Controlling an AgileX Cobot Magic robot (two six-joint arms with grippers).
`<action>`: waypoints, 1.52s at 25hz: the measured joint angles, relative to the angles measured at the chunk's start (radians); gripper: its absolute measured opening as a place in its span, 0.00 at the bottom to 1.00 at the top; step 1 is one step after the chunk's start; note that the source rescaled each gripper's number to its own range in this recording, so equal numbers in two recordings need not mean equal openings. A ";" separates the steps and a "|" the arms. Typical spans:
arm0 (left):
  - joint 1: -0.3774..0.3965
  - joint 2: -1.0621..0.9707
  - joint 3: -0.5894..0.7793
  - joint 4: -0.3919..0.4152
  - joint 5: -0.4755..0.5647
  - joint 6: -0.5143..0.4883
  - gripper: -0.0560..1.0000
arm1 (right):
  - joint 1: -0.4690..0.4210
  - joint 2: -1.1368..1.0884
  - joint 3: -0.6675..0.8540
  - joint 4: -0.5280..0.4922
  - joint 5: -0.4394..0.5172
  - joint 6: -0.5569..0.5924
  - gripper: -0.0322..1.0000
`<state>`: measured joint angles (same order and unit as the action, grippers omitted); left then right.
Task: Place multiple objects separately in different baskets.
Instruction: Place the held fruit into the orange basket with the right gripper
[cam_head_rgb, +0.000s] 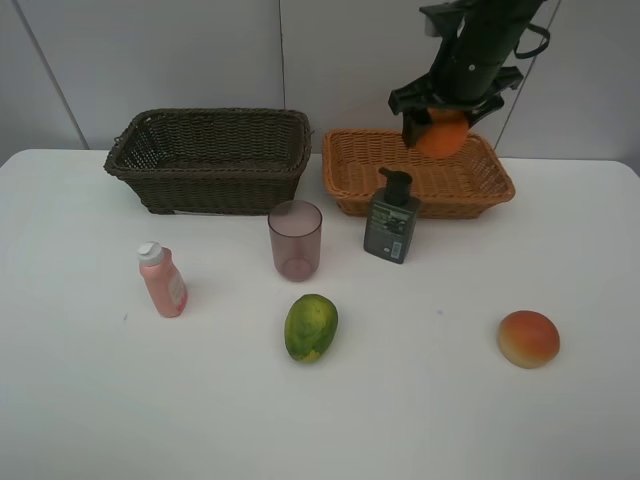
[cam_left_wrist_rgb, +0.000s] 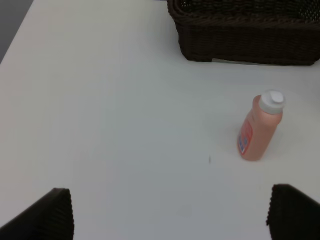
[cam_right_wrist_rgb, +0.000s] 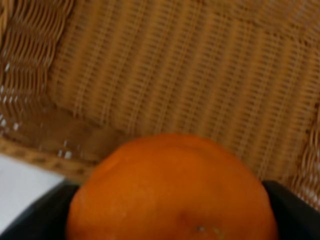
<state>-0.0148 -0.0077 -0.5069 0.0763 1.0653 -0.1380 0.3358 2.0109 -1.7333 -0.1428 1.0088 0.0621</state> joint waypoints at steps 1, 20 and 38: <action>0.000 0.000 0.000 0.000 0.000 0.000 1.00 | -0.005 0.028 -0.036 -0.002 -0.001 -0.002 0.59; 0.000 0.000 0.000 0.000 0.000 0.000 1.00 | -0.072 0.322 -0.158 -0.018 -0.197 -0.002 0.59; 0.000 0.000 0.000 0.000 0.000 0.000 1.00 | -0.071 0.246 -0.158 -0.047 -0.149 -0.002 0.98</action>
<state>-0.0148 -0.0077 -0.5069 0.0763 1.0653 -0.1380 0.2648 2.2571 -1.8915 -0.1895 0.8595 0.0599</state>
